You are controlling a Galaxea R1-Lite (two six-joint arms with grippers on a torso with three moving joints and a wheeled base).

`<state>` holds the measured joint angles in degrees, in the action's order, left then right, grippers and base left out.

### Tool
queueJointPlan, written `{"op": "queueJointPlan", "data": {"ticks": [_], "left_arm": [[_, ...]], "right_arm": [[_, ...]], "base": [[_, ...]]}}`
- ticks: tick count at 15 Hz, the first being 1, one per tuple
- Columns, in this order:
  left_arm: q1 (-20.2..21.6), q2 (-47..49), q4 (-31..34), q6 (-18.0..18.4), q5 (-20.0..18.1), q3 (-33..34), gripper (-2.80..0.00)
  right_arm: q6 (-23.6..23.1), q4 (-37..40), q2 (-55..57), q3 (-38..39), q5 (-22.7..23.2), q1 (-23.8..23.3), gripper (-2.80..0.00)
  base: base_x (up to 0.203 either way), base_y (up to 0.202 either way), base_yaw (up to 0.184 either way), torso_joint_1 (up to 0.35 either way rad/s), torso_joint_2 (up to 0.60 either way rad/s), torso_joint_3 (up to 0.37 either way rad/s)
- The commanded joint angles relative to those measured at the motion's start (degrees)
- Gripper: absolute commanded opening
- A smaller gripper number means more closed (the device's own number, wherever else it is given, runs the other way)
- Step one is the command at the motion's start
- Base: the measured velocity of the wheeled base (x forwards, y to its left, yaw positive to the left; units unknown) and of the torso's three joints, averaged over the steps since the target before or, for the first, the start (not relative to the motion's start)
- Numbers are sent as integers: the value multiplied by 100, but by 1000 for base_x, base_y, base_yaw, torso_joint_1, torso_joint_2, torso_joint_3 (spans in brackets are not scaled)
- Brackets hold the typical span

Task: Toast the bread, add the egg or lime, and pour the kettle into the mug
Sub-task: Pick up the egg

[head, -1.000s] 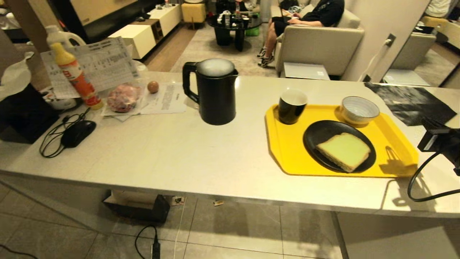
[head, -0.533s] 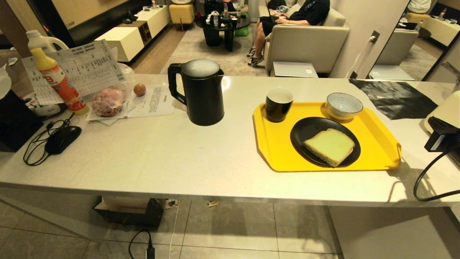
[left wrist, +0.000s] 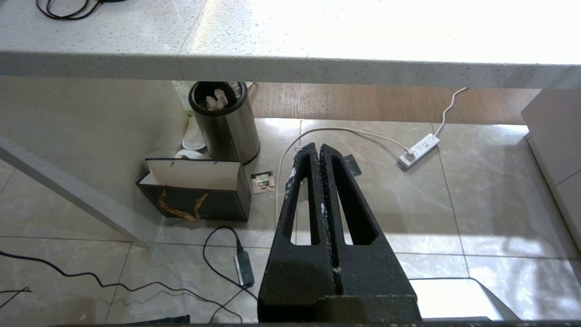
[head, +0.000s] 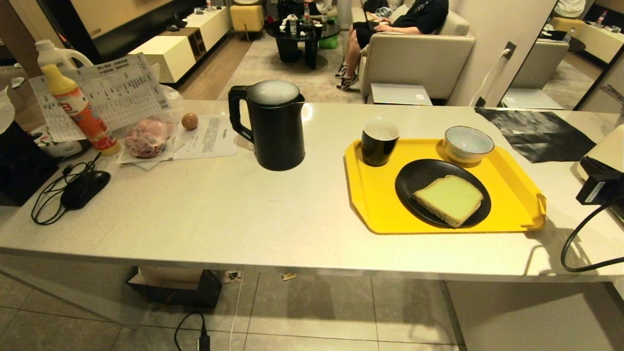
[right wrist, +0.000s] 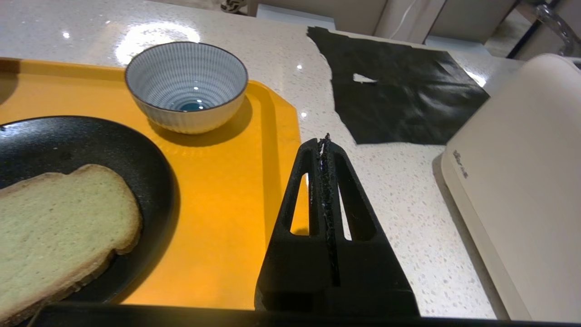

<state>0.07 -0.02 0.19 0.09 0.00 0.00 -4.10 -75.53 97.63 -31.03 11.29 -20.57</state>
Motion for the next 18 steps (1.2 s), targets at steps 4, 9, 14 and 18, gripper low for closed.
{"op": "queueJointPlan", "data": {"ticks": [4, 9, 14, 18], "left_arm": [[1, -6, -2, 0, 0, 0, -280], [2, -6, -1, 0, 0, 0, -280], [8, -5, -2, 0, 0, 0, -280], [2, 0, 0, 0, 0, 0, -280]], "right_arm": [[-3, -40, -8, -9, 5, -9, -280], [-12, -32, -60, 0, 75, -9, -280], [-3, -32, -82, 9, 75, -9, -280], [-3, -32, -87, -9, 83, -46, -280]], "base": [[0, 0, 0, 0, 0, 0], [2, 2, -14, 1, 1, 1], [3, 9, -184, 3, 0, 1], [0, 7, -106, 5, 4, 3]]}}
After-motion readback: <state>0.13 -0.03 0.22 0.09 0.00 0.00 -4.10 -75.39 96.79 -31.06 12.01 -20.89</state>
